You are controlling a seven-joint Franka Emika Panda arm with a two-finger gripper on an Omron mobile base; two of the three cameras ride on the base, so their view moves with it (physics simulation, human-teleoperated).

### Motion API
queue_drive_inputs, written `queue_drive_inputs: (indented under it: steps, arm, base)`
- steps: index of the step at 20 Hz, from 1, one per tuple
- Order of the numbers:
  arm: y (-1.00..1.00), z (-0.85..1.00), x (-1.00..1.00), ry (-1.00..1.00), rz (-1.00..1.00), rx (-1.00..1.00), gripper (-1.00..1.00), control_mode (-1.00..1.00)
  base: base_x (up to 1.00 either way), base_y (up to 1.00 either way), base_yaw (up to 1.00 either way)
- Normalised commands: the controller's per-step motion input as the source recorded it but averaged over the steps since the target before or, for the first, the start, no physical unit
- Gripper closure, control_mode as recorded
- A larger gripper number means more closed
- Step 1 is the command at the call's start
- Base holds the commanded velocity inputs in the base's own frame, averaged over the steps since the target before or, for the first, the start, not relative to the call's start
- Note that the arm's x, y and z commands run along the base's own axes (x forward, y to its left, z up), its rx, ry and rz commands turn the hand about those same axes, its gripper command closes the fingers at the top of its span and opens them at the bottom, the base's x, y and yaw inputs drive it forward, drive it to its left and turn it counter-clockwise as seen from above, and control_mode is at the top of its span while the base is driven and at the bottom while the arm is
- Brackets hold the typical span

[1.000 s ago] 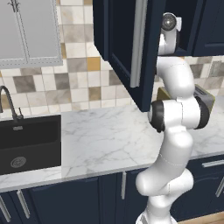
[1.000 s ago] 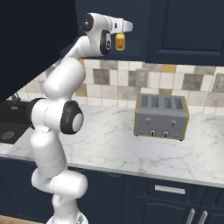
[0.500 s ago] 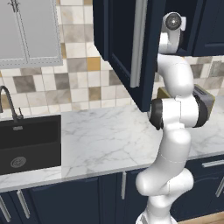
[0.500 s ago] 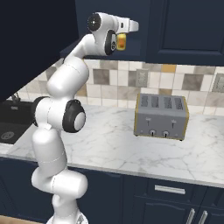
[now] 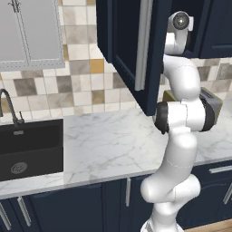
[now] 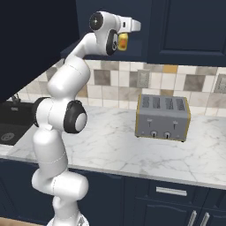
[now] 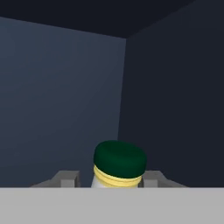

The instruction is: The dining table condiment station is running low on mustard. Refill the condiment station by opening the cabinet and taking the mustard from the cabinet and placing it on the dining table.

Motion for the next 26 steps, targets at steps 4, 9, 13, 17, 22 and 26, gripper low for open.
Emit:
queue_drive_inputs:
  steps: [4, 9, 13, 17, 22, 26]
  arm:
    - [0.0, 0.0, 0.0, 0.0, 0.0, 0.0, 1.0, -1.0]
    - [0.01, -0.01, 0.0, 0.0, 0.0, 0.0, 1.0, -1.0]
    - [0.07, -0.05, -0.01, 0.0, 0.0, 0.0, 1.0, -1.0]
    - [0.0, -0.03, -0.37, 0.0, 0.0, 0.0, 1.0, -1.0]
    - [0.08, 0.0, -0.69, -0.04, 0.0, 0.0, 1.0, -1.0]
    - [0.0, 0.0, -0.97, -0.01, 0.0, 0.0, 1.0, -1.0]
  base:
    - [0.0, 0.0, 0.0]
    - [0.0, 0.0, 0.0]
    - [0.0, 0.0, 0.0]
    - [0.0, 0.0, 0.0]
    - [0.0, 0.0, 0.0]
    - [0.0, 0.0, 0.0]
